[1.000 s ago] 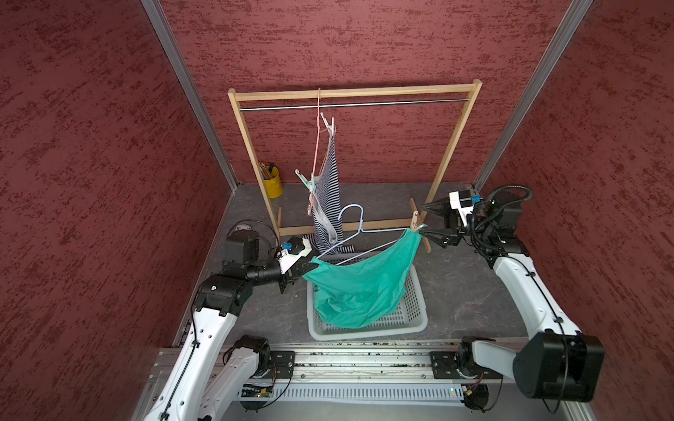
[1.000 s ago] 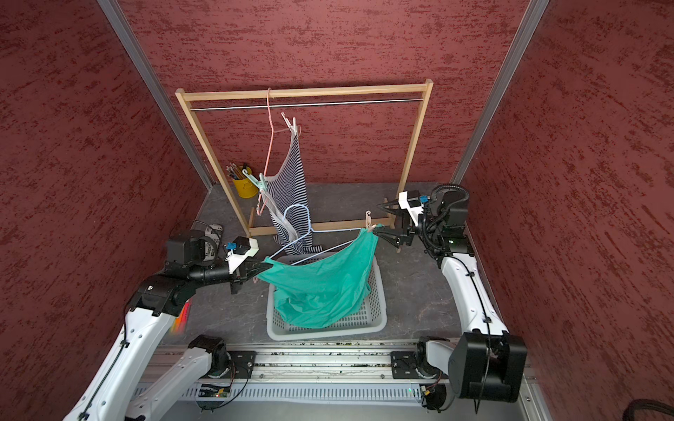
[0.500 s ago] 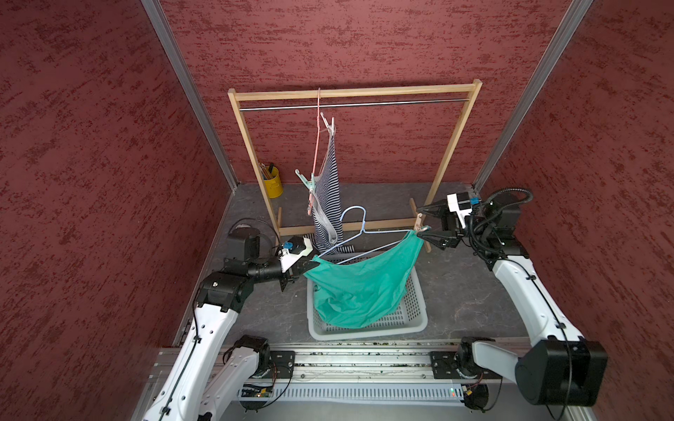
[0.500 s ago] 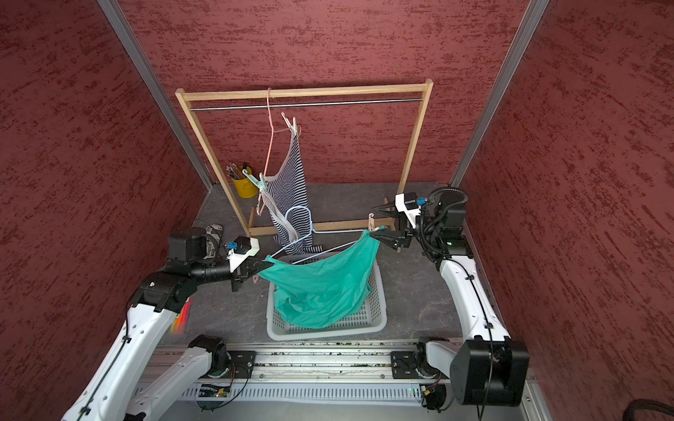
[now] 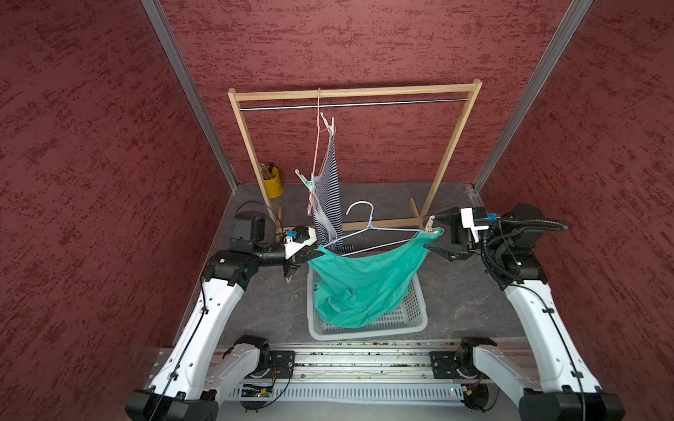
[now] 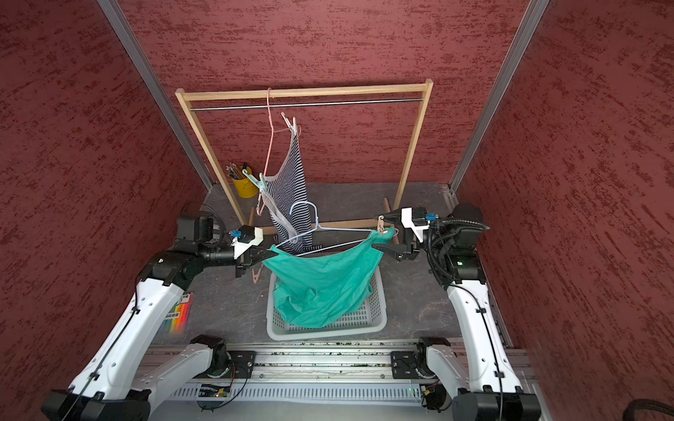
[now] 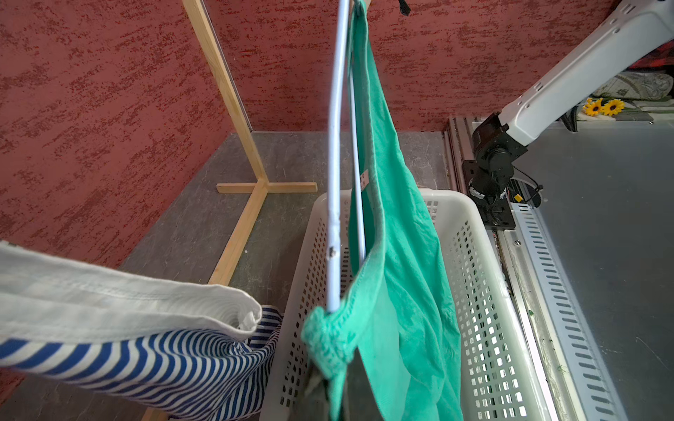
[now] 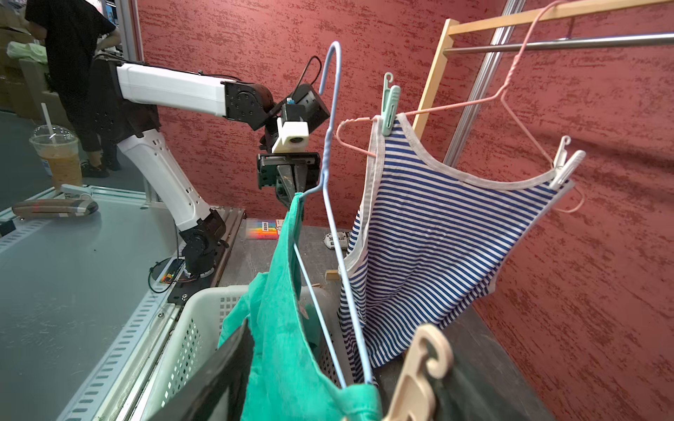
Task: Remove the clothespins securing tank tops to the hanger
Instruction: Remove the clothespin from the hanger.
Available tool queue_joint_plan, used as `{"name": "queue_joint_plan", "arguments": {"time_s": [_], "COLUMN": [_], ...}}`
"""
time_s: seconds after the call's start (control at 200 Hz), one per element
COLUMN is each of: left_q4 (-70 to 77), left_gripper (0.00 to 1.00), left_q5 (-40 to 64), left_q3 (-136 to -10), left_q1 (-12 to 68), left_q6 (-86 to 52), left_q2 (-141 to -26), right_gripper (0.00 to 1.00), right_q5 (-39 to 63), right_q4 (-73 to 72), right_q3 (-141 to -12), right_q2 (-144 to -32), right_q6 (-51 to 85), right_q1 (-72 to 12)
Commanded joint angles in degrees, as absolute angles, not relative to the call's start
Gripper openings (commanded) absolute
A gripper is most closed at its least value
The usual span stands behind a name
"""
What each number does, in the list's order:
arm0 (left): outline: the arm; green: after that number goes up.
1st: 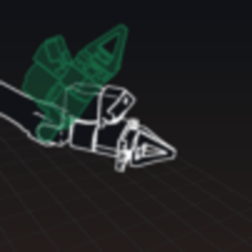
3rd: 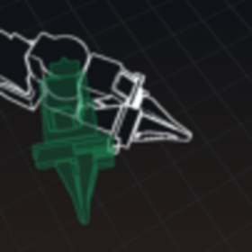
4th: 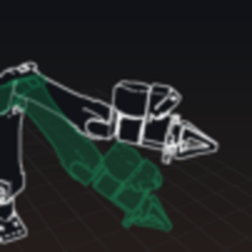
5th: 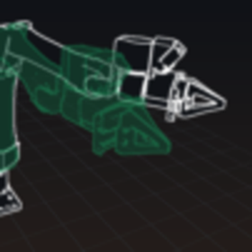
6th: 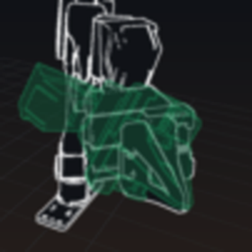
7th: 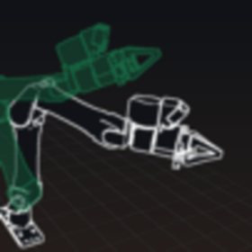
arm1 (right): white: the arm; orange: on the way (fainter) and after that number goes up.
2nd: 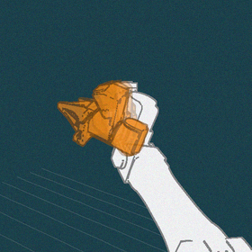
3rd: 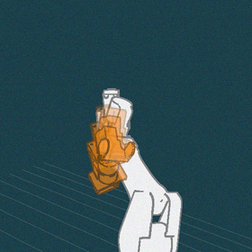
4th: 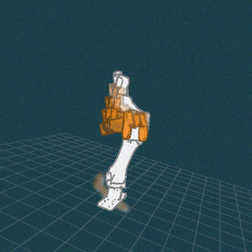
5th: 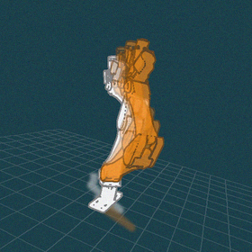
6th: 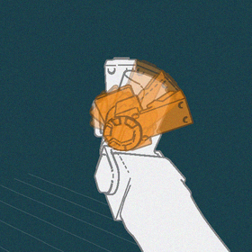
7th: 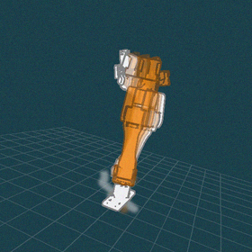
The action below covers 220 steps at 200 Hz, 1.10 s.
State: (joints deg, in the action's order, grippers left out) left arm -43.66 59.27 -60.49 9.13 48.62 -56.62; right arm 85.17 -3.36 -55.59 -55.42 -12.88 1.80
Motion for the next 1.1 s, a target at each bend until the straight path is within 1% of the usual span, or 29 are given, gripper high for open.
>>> {"name": "queue_joint_plan", "arguments": {"time_s": [0.0,0.12,0.195,0.391,0.536,0.661,0.716,0.882,0.917,1.097], "left_q4": [-42.87,-49.92,-51.71,-52.10,-52.28,-51.55,-51.50,-50.77,-50.51,-50.21], "left_gripper": [0.00,0.00,0.00,0.00,0.00,0.00,0.00,0.00,0.00,0.00], "left_q5": [66.55,67.22,67.21,66.34,66.11,66.34,66.23,65.86,65.94,66.26], "left_q3": [-63.65,-68.00,-68.91,-68.67,-68.56,-67.88,-67.61,-66.39,-66.11,-65.57], "left_q1": [7.92,7.91,8.24,8.27,7.67,7.41,7.35,7.35,7.30,7.52], "left_q6": [51.87,56.86,58.39,59.16,59.42,58.97,58.70,58.29,58.15,57.92], "left_q2": [-57.86,-61.44,-62.80,-63.51,-62.79,-61.91,-61.62,-60.52,-60.33,-60.47], "right_gripper": [0.74,0.73,0.73,0.73,0.67,0.66,0.64,0.63,0.61,0.60], "right_q5": [93.71,93.71,93.74,93.73,93.77,93.78,93.74,93.71,93.71,93.70], "right_q4": [-2.17,-2.40,-2.71,-4.11,-5.59,-5.93,-6.15,-6.26,-6.31,-6.20], "right_q3": [-54.07,-53.82,-53.56,-53.04,-52.10,-51.98,-51.88,-51.84,-51.78,-52.00], "right_q2": [-55.67,-56.26,-55.78,-54.03,-53.53,-53.44,-53.19,-52.13,-51.88,-51.33], "right_q6": [-13.01,-13.11,-13.13,-11.71,-10.59,-9.99,-9.90,-9.82,-9.84,-9.75], "right_q1": [1.41,1.41,1.43,1.75,1.88,2.26,2.47,3.34,3.51,4.00]}}
